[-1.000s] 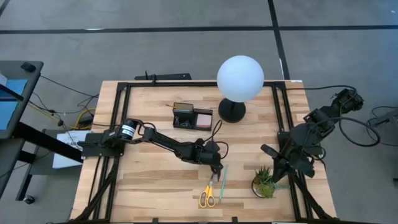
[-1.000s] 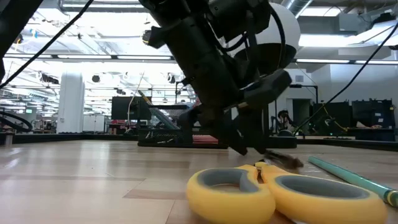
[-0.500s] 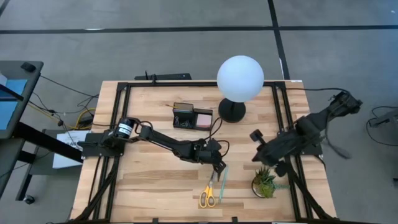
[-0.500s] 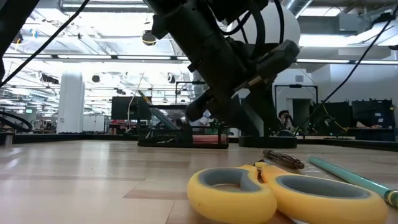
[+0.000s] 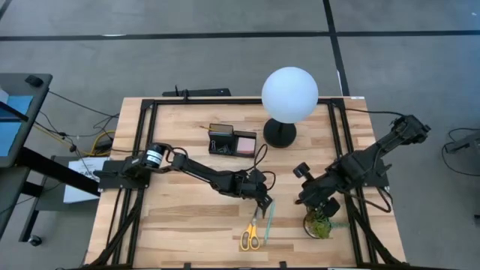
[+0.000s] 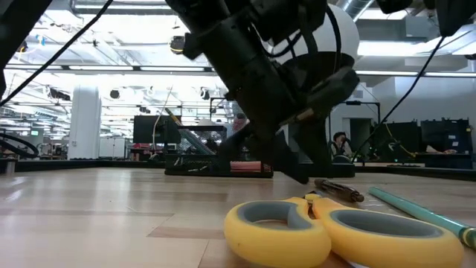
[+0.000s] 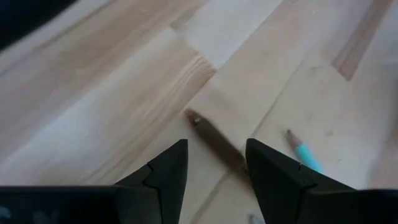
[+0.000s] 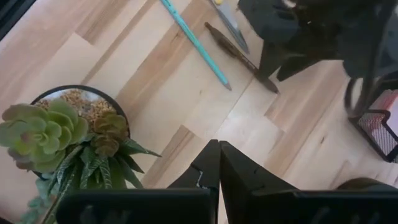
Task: Pick and place office supplies into organizer
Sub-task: Put the brown pen into the black desk organizer, then put the blue pencil into the black desk organizer
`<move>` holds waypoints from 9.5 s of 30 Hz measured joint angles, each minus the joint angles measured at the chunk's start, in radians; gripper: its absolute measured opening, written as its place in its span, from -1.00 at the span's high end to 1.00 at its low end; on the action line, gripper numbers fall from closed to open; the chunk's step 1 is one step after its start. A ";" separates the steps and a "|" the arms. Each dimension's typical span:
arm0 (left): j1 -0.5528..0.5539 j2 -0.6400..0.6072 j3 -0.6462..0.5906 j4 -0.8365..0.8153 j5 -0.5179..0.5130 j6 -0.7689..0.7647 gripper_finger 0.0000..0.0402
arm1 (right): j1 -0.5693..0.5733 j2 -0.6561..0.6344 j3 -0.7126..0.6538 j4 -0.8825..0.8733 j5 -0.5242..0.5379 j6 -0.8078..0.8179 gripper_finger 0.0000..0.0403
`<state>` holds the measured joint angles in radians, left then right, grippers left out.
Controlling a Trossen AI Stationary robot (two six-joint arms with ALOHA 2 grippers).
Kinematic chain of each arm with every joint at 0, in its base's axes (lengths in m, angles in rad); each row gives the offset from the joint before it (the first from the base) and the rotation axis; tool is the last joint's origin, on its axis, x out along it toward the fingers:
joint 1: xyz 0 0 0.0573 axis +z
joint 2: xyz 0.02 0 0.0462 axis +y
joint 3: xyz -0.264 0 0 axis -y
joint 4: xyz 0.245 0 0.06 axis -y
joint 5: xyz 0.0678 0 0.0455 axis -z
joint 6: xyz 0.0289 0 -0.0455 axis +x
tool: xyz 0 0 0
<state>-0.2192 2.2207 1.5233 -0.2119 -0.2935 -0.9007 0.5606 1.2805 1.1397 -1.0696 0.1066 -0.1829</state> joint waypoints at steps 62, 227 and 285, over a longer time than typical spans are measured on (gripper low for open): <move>0.073 -0.014 0.065 -0.371 -0.031 -0.067 0.21 | 0.022 -0.168 0.001 0.015 -0.087 -0.036 1.00; 0.417 -0.337 0.263 -1.087 -0.181 0.654 0.17 | 0.008 -0.196 -0.178 0.129 -0.108 0.021 1.00; -0.483 -0.402 0.250 -0.520 -0.606 0.524 0.17 | -0.562 0.230 -0.678 1.837 -1.099 -0.113 1.00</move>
<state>-0.7021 1.8190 1.7732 -0.7319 -0.8991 -0.3767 -0.0013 1.5101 0.4614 0.7672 -0.9925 -0.2955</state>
